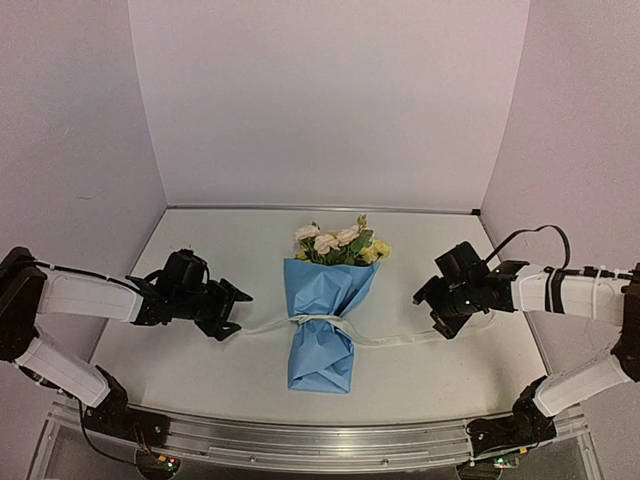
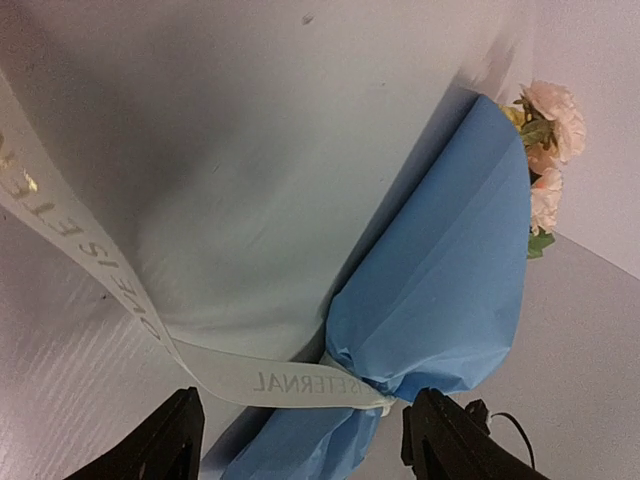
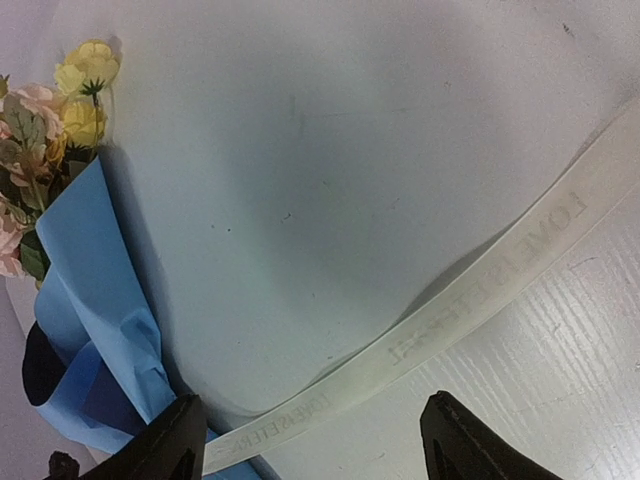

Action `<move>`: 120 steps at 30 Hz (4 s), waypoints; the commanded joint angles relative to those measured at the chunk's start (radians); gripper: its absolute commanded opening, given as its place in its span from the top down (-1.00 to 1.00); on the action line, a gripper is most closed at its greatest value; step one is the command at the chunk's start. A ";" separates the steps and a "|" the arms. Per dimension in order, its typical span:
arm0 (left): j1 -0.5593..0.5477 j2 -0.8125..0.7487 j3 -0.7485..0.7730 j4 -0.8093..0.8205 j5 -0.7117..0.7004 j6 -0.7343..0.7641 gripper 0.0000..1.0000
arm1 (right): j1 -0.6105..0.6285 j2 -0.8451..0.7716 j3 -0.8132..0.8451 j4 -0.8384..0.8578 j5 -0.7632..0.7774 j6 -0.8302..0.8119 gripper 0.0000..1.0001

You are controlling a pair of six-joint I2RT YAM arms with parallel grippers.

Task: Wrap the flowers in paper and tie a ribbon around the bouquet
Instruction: Tie the ribbon around the folded bouquet, then pick up the ribbon from the folded bouquet, then tie the ribbon around the folded bouquet.

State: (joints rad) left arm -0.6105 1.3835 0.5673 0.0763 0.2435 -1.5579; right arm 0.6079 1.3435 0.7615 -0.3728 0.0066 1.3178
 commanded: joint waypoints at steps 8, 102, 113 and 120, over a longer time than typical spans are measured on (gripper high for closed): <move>-0.170 0.154 0.041 0.173 -0.059 -0.189 -0.38 | 0.097 0.017 -0.038 0.073 0.090 0.121 -0.49; 0.490 0.047 -0.154 0.046 0.005 0.446 1.00 | -0.100 -0.150 -0.371 -0.004 0.293 0.034 1.00; 0.517 0.057 -0.119 0.057 0.080 0.508 1.00 | -0.160 -0.179 -0.373 0.002 0.206 -0.049 1.00; 0.343 0.015 -0.048 0.025 0.142 0.592 1.00 | -0.081 -0.127 -0.307 0.011 0.125 -0.148 1.00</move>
State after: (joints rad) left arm -0.2567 1.4292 0.4597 0.1572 0.6327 -1.0461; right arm 0.5507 1.1892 0.4535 -0.0971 -0.1359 1.2611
